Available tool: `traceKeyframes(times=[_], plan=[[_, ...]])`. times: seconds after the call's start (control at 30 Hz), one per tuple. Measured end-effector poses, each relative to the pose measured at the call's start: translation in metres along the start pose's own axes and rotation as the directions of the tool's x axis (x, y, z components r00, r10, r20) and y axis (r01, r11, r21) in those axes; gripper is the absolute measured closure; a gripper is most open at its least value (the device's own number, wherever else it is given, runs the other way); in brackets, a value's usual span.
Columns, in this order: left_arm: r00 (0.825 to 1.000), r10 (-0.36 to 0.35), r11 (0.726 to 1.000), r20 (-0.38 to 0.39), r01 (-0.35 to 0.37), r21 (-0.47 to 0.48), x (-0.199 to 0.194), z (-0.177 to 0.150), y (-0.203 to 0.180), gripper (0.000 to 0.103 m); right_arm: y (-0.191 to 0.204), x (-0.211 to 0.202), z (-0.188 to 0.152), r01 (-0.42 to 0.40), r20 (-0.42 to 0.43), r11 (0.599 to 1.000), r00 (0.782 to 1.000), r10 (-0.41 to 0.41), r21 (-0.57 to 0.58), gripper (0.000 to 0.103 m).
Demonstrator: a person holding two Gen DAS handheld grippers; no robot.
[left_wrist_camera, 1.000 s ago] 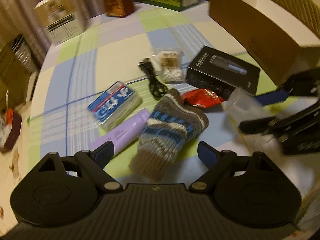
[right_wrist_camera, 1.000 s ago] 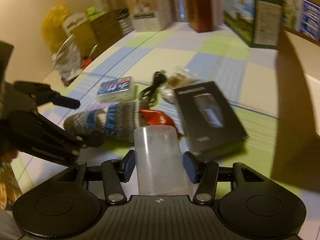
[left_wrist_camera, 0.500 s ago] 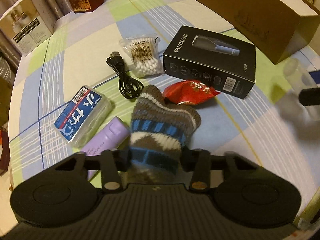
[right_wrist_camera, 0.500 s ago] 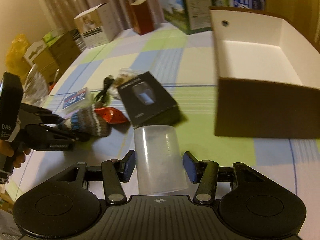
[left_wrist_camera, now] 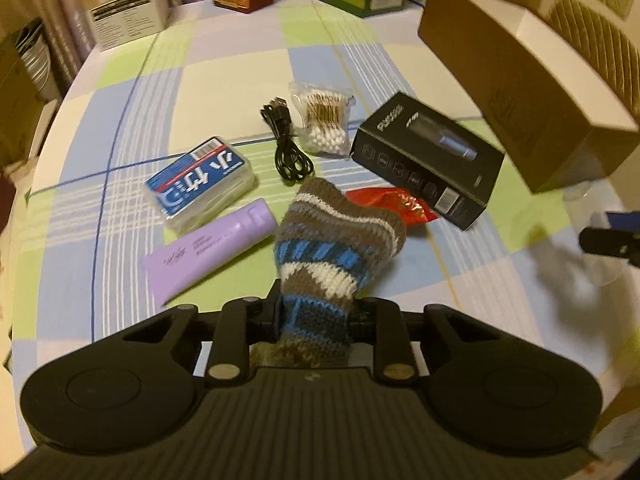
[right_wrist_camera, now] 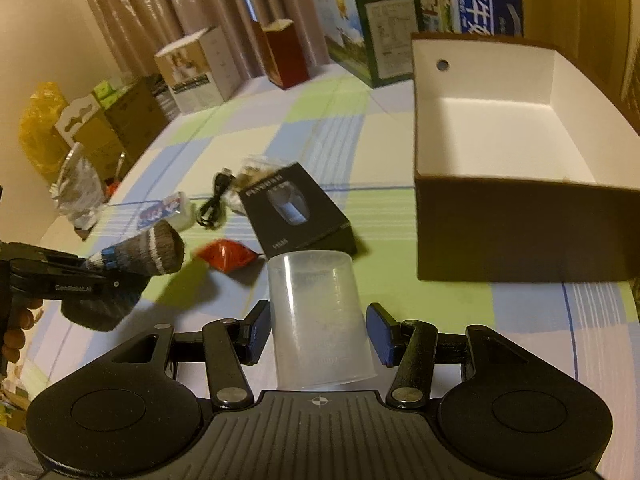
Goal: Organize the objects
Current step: 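Carry the clear cup and knitted sock with both tools into the box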
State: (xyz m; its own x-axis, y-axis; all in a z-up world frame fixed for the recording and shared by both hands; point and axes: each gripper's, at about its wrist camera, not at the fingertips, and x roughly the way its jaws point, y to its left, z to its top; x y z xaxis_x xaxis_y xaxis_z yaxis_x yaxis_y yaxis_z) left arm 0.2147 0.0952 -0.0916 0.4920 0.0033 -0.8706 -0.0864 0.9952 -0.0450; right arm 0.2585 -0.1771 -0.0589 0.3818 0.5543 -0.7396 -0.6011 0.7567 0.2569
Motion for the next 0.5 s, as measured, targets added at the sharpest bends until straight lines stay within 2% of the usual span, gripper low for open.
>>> traceKeyframes(times=[0.27,0.5], plan=[[0.995,-0.041,0.994,0.087,0.049,-0.095,-0.046,0.005,0.002,0.082,0.005,-0.021,0.012,-0.045,0.056,0.998,0.997,0.047,-0.037,0.054],[0.984,-0.076,0.995,0.161,0.086,-0.058,-0.071,0.025,-0.028,0.082,-0.011,-0.041,0.023,-0.026,0.107,0.999,0.994,0.030,-0.032,0.054]])
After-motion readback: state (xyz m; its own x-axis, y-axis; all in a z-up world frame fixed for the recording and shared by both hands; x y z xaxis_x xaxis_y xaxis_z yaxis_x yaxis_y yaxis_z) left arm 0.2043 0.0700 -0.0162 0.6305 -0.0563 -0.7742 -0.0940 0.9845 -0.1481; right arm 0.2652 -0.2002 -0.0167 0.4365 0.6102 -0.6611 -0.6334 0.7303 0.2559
